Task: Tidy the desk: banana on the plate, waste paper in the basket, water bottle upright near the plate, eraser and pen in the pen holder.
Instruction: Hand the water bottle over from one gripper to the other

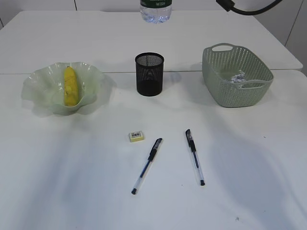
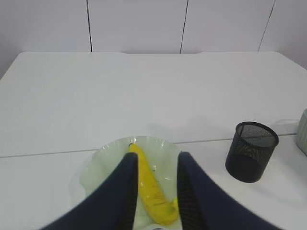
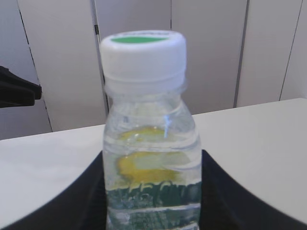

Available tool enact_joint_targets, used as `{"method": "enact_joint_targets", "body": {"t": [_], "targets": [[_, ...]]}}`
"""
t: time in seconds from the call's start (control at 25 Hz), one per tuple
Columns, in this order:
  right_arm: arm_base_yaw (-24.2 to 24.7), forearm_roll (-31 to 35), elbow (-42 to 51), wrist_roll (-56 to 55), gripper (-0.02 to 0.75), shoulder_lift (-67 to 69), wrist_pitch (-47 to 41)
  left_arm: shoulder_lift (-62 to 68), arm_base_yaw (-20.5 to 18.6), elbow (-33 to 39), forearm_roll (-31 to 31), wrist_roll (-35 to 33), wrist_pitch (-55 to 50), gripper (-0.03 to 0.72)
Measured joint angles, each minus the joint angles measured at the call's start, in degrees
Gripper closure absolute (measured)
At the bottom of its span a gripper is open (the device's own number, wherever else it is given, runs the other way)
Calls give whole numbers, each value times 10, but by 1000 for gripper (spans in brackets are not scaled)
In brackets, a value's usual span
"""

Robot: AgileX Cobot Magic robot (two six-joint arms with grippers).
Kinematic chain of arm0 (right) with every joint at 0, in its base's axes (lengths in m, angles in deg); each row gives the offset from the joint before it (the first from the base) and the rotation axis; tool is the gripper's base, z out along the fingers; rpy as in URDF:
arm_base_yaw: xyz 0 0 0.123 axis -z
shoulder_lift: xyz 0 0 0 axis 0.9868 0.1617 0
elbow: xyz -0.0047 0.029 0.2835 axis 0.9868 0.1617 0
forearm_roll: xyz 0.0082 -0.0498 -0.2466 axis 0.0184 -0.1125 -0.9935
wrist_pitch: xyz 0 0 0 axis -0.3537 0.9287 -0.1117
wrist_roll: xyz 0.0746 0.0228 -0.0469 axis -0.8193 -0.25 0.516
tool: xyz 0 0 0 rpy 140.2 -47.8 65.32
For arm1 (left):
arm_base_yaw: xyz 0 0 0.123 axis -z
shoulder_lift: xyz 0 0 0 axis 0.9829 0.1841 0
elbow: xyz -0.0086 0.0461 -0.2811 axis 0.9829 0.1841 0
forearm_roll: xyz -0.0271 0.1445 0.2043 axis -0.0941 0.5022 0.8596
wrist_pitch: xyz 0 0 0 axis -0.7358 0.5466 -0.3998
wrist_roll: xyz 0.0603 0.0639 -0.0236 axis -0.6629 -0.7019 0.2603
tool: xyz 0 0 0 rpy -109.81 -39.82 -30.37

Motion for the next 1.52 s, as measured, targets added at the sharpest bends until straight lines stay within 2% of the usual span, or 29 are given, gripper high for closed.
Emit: {"method": "enact_joint_targets", "body": {"t": [0.32,0.76,1.0,1.32,1.52], "targets": [[0,0,0,-1,393,0,0,46,0,0,2,0,17,395],[0,-1,0,-2,393,0,0,120,0,0,-3,0,99,372],[0,-1,0,-2,393,0,0,169,0,0,-3,39,117,327],[0,-1,0,-2,393,0,0,186,43,0,-3,65,154,325],[0,-2,0,-2,393,0,0,186,47,0,-4,74,159,325]]}}
